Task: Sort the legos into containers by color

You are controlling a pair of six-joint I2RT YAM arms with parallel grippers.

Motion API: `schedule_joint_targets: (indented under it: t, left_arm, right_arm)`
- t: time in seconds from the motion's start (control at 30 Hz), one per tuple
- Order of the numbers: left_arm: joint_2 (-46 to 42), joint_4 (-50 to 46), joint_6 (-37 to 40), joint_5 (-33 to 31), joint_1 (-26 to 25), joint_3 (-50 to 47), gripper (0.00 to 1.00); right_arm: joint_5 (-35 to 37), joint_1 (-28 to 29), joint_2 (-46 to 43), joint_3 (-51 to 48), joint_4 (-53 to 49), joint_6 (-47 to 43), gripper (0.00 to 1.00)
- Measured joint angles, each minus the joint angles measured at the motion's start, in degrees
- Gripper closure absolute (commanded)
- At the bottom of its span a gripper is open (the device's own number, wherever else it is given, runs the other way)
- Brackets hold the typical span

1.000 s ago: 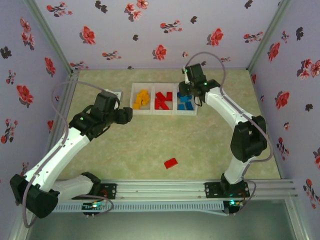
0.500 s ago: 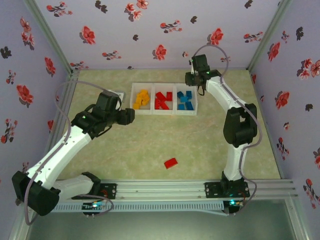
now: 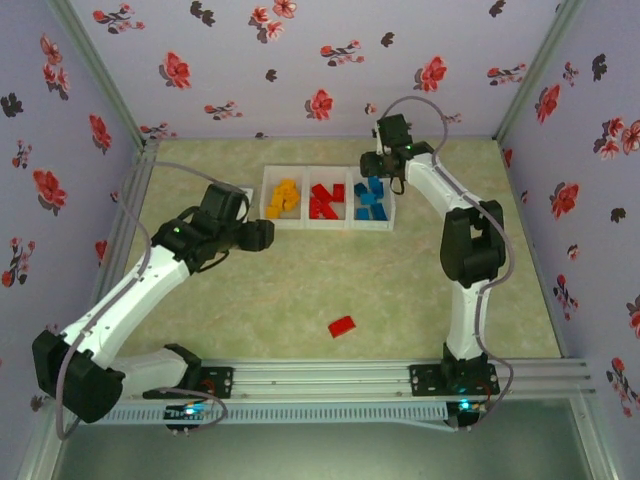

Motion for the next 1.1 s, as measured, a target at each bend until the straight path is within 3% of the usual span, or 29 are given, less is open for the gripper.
schedule_joint_targets:
  t: [0.43, 0.8, 1.1]
  left_arm:
    - [5.2, 2.9, -1.0, 1.7, -13.3, -4.0, 0.32]
    - [23.2, 1.5, 3.9, 3.1, -29.4, 4.0, 0.34]
    - [35.1, -1.0, 7.0, 4.8, -36.8, 12.1, 0.34]
  right_arm:
    - [0.0, 0.0, -2.1, -3.3, -0.1, 0.1, 0.31]
    - [0.2, 0.0, -7.2, -9.4, 1.3, 1.2, 0.30]
    - [0.2, 0.0, -7.7, -10.5, 2.0, 1.3, 0.30]
